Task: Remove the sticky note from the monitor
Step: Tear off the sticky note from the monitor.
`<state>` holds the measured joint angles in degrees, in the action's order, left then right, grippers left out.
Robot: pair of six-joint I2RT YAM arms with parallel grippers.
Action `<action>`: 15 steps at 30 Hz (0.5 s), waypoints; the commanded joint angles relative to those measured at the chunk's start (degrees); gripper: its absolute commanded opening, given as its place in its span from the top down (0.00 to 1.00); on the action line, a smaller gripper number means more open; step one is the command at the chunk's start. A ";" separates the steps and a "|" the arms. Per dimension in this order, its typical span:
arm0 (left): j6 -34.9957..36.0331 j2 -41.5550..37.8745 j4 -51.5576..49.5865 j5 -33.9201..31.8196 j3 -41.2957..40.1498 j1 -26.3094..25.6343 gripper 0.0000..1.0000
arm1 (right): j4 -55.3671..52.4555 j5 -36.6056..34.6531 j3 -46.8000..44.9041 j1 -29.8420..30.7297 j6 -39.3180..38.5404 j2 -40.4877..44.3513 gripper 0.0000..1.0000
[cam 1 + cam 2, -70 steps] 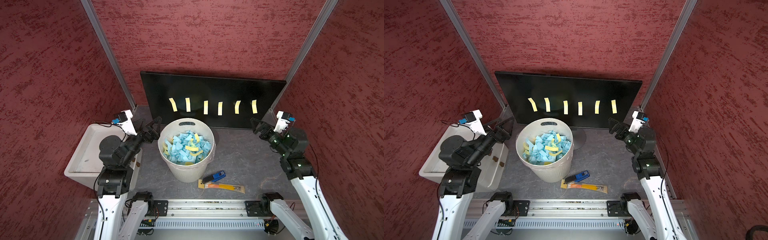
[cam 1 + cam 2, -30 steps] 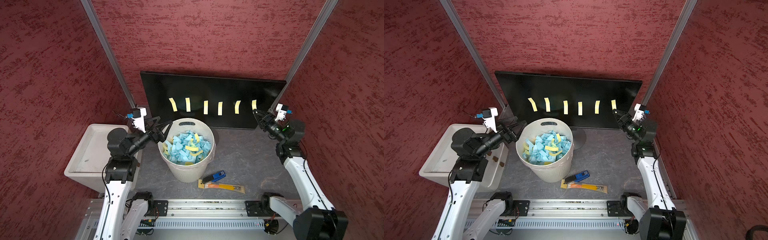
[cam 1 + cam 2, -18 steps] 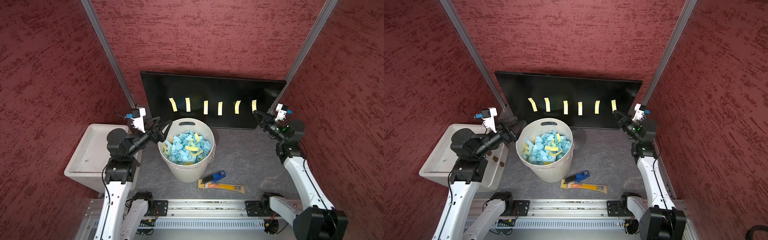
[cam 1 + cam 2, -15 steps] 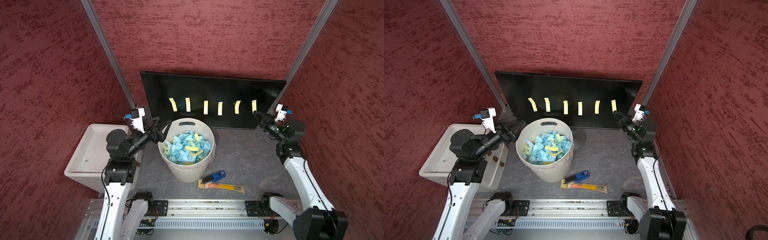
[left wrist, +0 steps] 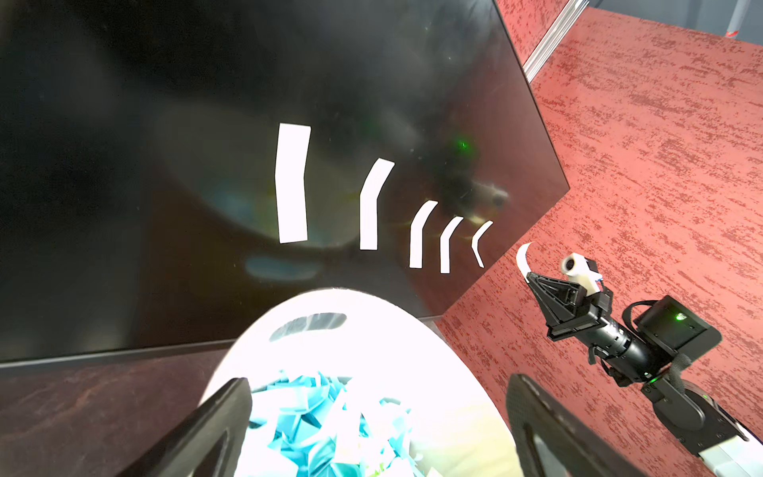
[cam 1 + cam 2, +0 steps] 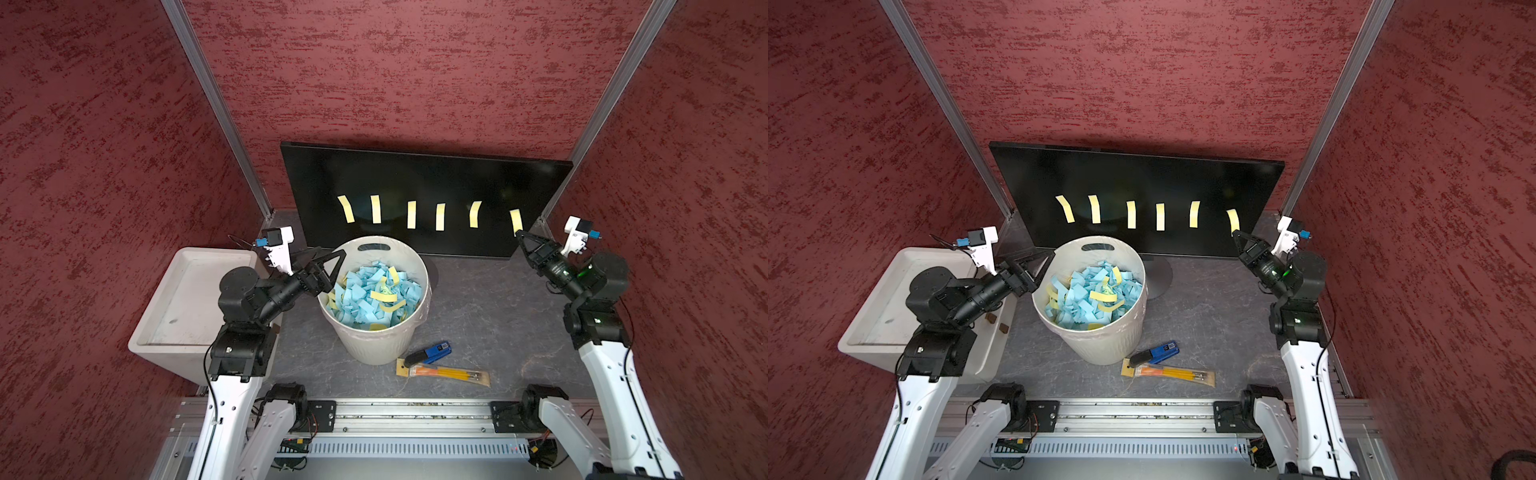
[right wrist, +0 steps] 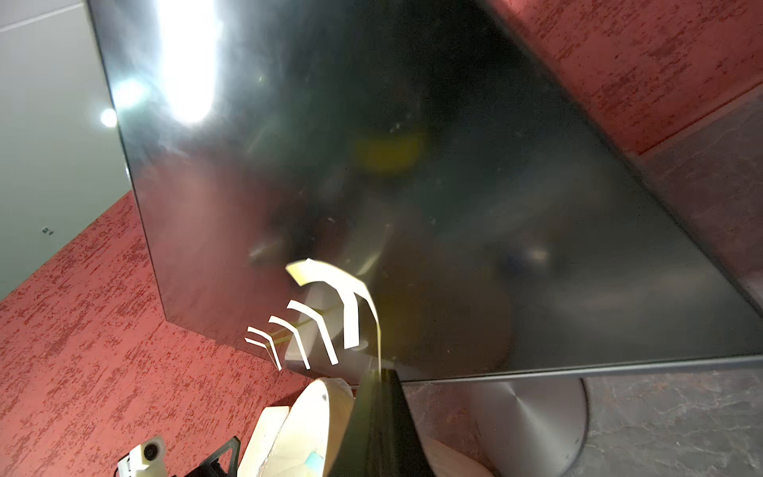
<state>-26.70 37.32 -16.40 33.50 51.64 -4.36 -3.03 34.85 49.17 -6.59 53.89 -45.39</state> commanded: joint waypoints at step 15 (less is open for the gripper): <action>2.54 -3.08 -11.37 -6.45 0.56 -5.66 0.00 | -10.94 6.86 -2.57 2.26 0.93 13.20 1.00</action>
<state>-25.10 34.50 -26.02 28.23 51.09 -9.65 -12.93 39.92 47.05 -5.67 53.95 -32.86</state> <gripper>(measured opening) 0.996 0.038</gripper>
